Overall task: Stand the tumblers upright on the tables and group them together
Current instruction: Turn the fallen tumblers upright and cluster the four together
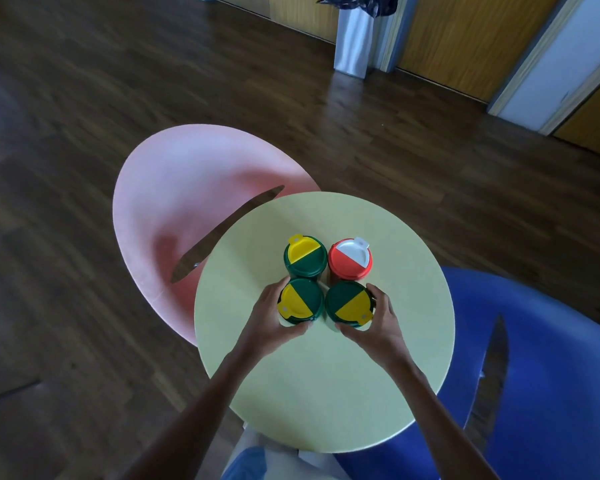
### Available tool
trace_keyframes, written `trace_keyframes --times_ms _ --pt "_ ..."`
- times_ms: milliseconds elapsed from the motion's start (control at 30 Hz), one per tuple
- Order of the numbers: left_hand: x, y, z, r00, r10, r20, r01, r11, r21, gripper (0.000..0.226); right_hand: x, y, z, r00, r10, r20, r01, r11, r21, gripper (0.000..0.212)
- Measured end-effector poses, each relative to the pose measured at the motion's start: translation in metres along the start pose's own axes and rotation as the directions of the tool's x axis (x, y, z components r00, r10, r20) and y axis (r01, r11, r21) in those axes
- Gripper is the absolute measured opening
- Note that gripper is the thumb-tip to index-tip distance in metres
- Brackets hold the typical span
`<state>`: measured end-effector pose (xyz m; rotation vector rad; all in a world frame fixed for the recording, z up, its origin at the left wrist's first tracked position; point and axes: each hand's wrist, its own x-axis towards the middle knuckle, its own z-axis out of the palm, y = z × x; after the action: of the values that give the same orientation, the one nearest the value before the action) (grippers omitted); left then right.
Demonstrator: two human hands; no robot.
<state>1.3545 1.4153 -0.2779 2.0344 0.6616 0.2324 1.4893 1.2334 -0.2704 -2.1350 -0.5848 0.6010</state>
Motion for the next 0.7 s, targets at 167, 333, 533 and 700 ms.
trace_keyframes --times_ms 167,333,533,700 --pt "0.0 0.008 -0.002 0.999 0.0 -0.04 0.0 1.0 -0.02 0.087 0.005 -0.004 -0.005 0.997 0.043 -0.06 -0.044 0.999 -0.014 0.094" --pt "0.051 0.023 -0.015 0.997 0.043 -0.067 -0.034 0.99 0.138 0.099 0.057 -0.03 -0.025 0.988 -0.031 -0.153 0.005 0.986 -0.167 0.09" --pt "0.1 0.028 -0.012 0.993 -0.064 0.103 0.035 0.964 0.264 0.095 0.105 -0.052 -0.026 0.989 -0.015 0.145 0.085 0.868 -0.489 0.09" --pt "0.099 0.03 -0.006 0.998 -0.06 0.036 0.049 0.966 0.252 0.09 0.108 -0.049 -0.022 0.991 -0.014 0.131 0.076 0.872 -0.484 0.083"
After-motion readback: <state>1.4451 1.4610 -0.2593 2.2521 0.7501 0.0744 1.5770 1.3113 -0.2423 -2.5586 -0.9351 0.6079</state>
